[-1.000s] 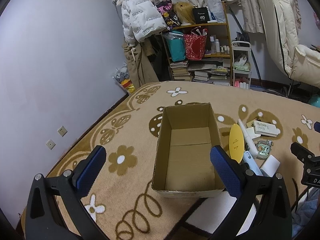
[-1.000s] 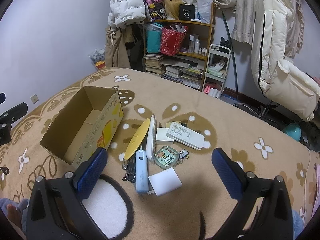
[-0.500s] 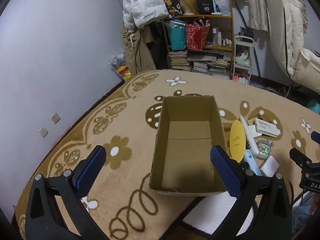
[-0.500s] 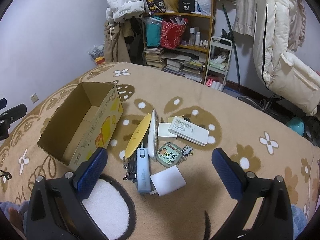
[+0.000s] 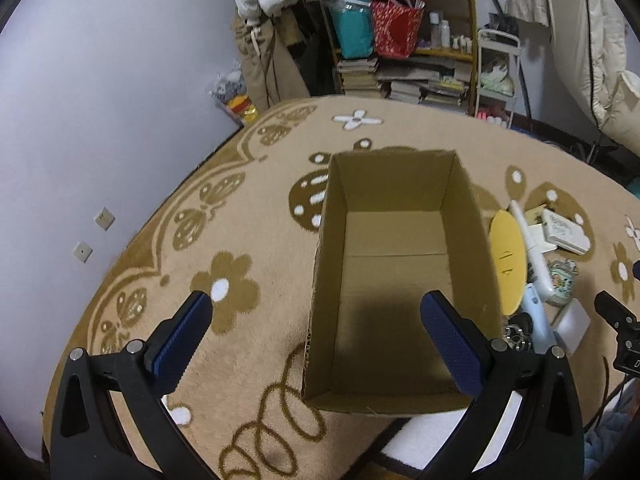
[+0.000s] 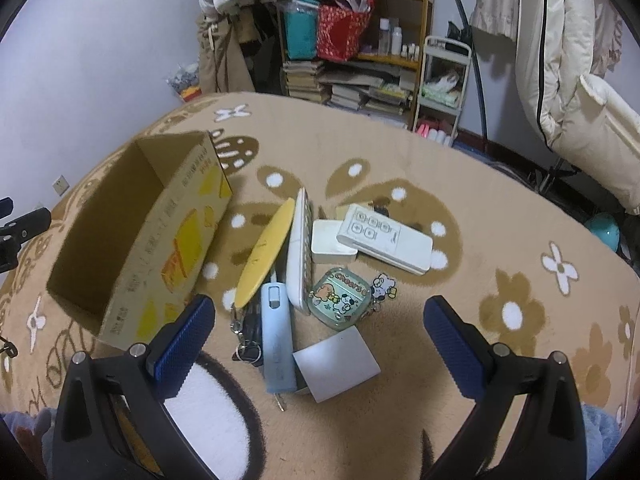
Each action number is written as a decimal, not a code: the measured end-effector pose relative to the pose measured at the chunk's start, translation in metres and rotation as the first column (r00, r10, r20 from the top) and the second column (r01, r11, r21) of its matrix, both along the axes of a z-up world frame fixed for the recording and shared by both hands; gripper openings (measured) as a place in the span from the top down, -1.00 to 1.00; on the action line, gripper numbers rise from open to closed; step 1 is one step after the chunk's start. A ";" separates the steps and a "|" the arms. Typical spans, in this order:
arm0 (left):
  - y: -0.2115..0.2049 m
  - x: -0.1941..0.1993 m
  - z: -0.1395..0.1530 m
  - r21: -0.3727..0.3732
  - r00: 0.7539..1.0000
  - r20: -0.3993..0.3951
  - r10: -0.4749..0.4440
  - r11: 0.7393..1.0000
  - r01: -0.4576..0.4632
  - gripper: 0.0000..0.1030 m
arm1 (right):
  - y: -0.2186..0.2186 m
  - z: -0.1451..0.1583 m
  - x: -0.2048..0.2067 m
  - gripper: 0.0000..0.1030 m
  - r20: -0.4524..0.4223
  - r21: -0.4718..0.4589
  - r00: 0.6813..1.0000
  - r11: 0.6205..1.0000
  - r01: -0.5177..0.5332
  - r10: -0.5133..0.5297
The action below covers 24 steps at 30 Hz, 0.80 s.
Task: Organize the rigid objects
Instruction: 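Grasp the cardboard box wall with the left gripper while the right approaches items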
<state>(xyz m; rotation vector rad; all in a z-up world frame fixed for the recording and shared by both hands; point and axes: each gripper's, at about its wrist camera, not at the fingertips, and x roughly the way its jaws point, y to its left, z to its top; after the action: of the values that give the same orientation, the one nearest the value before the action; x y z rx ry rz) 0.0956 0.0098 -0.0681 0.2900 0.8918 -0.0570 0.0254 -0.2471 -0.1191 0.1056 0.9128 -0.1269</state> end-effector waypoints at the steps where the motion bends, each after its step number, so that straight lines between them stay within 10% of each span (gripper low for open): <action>1: 0.002 0.004 -0.005 -0.002 1.000 -0.014 0.009 1.000 -0.009 -1.00 | 0.000 -0.004 0.003 -1.00 -0.009 -0.002 1.000 1.000 0.002 -0.002; 20: 0.027 0.039 -0.066 0.056 0.973 -0.196 0.118 0.992 -0.109 -0.68 | -0.021 -0.058 0.020 -1.00 -0.178 0.002 0.983 0.999 0.044 -0.043; 24: 0.027 0.041 -0.078 0.088 0.964 -0.237 0.122 0.991 -0.103 -0.18 | -0.024 -0.066 0.021 -1.00 -0.206 0.024 0.978 0.999 0.048 -0.042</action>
<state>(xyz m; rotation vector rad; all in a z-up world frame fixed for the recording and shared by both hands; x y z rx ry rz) 0.1364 0.0370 -0.1459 0.3061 1.1539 0.0479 0.0461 -0.2715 -0.1851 0.1418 1.1194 -0.1686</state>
